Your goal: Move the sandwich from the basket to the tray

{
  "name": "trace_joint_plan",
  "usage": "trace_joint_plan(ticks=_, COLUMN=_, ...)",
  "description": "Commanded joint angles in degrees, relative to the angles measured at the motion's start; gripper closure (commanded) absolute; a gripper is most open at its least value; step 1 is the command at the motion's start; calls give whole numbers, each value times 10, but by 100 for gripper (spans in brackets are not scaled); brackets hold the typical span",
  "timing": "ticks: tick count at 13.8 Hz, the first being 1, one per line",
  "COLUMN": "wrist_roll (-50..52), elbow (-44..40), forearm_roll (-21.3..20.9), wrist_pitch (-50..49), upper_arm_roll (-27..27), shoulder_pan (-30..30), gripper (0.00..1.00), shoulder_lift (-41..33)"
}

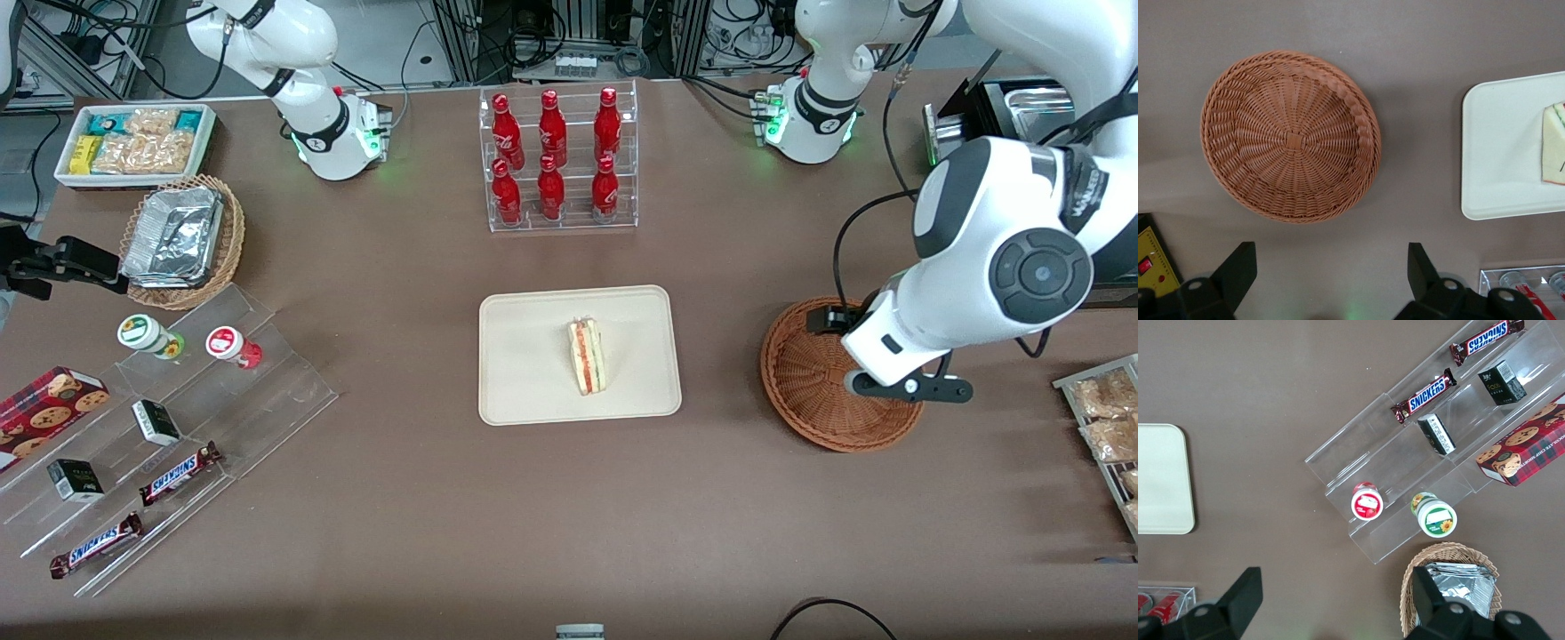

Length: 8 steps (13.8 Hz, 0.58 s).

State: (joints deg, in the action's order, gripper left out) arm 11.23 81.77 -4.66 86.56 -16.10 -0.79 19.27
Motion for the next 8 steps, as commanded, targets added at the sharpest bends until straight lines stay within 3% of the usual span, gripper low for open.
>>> trace_joint_plan(ticks=1, wrist_roll=-8, elbow=73, forearm_roll=-1, wrist_pitch=31, upper_arm_roll=-4, shoulder_pan=8, gripper=0, shoulder_lift=-64)
trace_joint_plan(ticks=8, wrist_roll=-43, elbow=171, forearm_roll=3, wrist_pitch=39, upper_arm_roll=-4, shoulder_pan=49, gripper=0, shoulder_lift=-162)
